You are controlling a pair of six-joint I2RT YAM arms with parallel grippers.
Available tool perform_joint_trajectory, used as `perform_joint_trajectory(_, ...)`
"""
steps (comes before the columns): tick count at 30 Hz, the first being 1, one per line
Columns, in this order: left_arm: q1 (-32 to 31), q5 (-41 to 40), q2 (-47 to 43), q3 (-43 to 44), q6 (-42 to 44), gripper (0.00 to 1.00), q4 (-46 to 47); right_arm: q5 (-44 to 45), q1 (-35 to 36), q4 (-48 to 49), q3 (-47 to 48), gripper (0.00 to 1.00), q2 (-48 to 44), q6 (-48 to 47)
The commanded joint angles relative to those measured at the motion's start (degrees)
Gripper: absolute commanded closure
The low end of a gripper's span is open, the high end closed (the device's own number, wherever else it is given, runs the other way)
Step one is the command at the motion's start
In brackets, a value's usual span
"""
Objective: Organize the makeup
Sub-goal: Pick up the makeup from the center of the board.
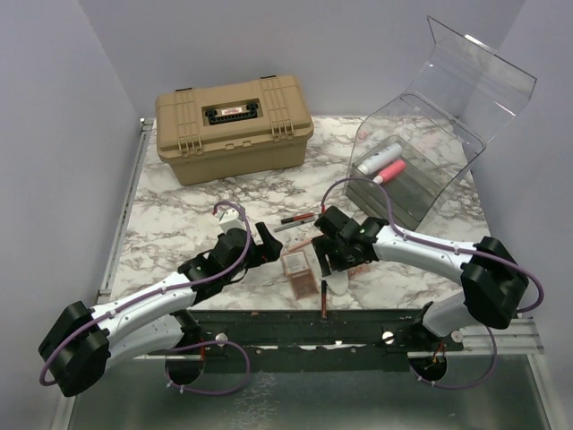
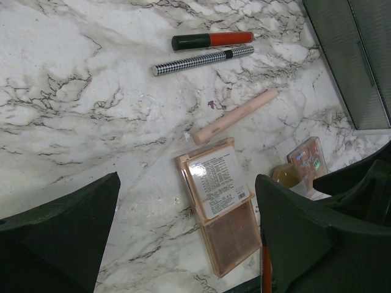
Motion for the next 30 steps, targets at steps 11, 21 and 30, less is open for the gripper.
perform_joint_trajectory(11, 0.42, -0.75, -0.49, -0.01, -0.21, 0.06, 0.61, 2.06, 1.27, 0.04, -1.2, 0.28, 3.99, 2.58)
perform_joint_trajectory(21, 0.39, -0.82, -0.76, -0.37, -0.61, 0.06, 0.59, 3.41, 1.64, 0.53, -1.25, 0.28, 5.5, 3.32)
perform_joint_trajectory(30, 0.38, -0.73, -0.67, -0.37, -0.54, 0.06, 0.58, 4.88, 1.98, 1.72, 0.16, 0.28, 7.74, 5.04)
